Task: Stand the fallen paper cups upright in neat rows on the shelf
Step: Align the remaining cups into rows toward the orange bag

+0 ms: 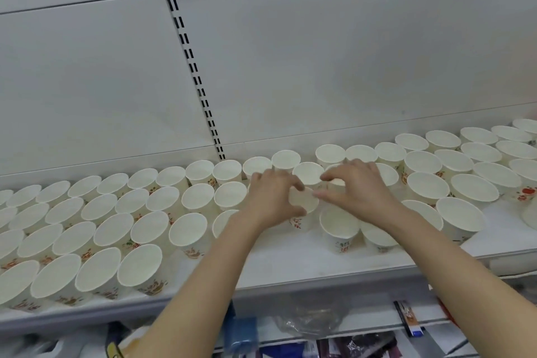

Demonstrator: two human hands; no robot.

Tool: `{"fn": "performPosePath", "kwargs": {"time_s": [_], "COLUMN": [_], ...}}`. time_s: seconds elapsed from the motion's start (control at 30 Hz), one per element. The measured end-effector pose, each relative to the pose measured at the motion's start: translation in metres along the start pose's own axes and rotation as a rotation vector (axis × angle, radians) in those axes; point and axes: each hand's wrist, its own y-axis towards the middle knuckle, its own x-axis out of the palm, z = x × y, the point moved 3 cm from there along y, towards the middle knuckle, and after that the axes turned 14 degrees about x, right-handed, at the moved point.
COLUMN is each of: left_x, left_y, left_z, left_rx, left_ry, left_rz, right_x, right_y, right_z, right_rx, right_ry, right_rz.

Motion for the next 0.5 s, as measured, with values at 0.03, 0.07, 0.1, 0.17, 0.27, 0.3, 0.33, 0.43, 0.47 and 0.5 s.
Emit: {"fn": "performPosePath", "kwargs": {"time_s": [0.03, 0.07, 0.1, 0.17, 0.27, 0.3, 0.33, 0.43, 0.47, 0.5], "left_x": [0.006, 0.011, 0.013, 0.014, 0.006, 0.002, -0.003, -0.031, -0.042, -0.052], "left_y": [-0.007, -0.011, -0.015, -0.017, -0.035, -0.044, -0.056, -0.094, -0.107, -0.119], "left_z": [0.006, 0.01, 0.014, 0.02, 0.023, 0.021, 0.019, 0.005, -0.001, -0.008], "left_rx": [0.008, 0.014, 0.019, 0.041, 0.05, 0.045, 0.035, -0.068, -0.114, -0.151], "left_ry": [0.027, 0.045, 0.056, 0.064, -0.005, -0.05, -0.106, -0.344, -0.417, -0.476], "left_rz": [-0.01, 0.008, 0.037, 0.133, 0.314, 0.378, 0.439, 0.548, 0.555, 0.547], "right_x": [-0.002, -0.002, 0.001, 0.009, 0.017, 0.017, 0.015, -0.003, -0.009, -0.012], "right_y": [-0.015, -0.026, -0.035, -0.04, -0.04, -0.041, -0.042, -0.049, -0.053, -0.058], "right_z": [0.0, 0.001, 0.002, 0.006, 0.006, 0.005, 0.004, -0.008, -0.015, -0.023], "right_rx": [0.002, 0.004, 0.0, -0.003, 0.015, 0.023, 0.02, -0.024, -0.015, 0.003], "right_ry": [-0.089, -0.205, -0.324, -0.458, -0.496, -0.495, -0.49, -0.22, 0.004, 0.235], "right_rz": [-0.041, -0.091, -0.145, -0.205, -0.203, -0.19, -0.166, -0.04, -0.048, -0.087]}}
